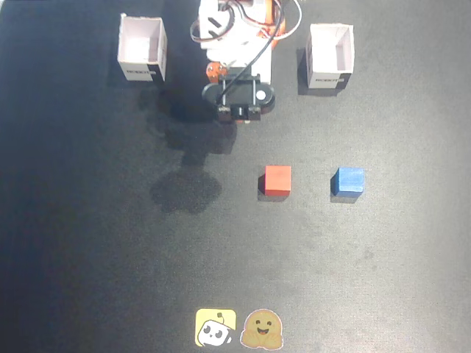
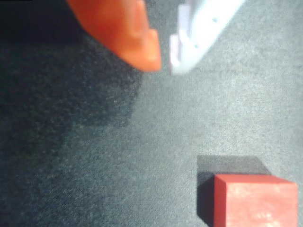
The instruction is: Put the red cube in the right box and the blue cube in the left box.
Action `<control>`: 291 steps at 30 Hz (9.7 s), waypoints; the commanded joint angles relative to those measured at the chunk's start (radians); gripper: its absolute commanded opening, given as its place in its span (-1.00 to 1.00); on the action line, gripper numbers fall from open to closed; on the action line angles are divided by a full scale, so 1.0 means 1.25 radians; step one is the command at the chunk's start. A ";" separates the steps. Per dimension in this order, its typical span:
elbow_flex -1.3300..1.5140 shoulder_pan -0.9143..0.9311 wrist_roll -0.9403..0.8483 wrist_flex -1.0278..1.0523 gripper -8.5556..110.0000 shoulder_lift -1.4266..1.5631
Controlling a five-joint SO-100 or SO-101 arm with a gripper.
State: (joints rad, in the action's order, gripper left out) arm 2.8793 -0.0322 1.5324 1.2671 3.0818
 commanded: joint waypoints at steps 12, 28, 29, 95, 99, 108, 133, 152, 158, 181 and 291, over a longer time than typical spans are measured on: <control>-0.005 -0.009 0.006 -0.012 -0.85 0.009; -0.022 -0.033 0.006 -0.027 -0.86 0.009; -0.026 -0.038 0.015 -0.025 -0.86 0.009; -0.301 -0.244 0.223 -0.469 -0.45 -0.810; -0.303 -0.249 0.231 -0.484 -0.45 -0.831; -0.329 -0.256 0.248 -0.523 -0.45 -0.928; -0.322 -0.252 0.254 -0.563 -0.67 -0.989; -0.477 -0.018 0.039 -0.263 -0.67 -0.880; -0.469 0.130 0.025 -0.218 -0.67 -0.844; -0.390 0.638 -0.034 -0.103 -0.67 -0.622; -0.160 -0.188 -0.029 -0.152 -0.86 -0.157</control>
State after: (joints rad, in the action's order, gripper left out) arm 2.7382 -0.2378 1.4864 1.1397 2.9821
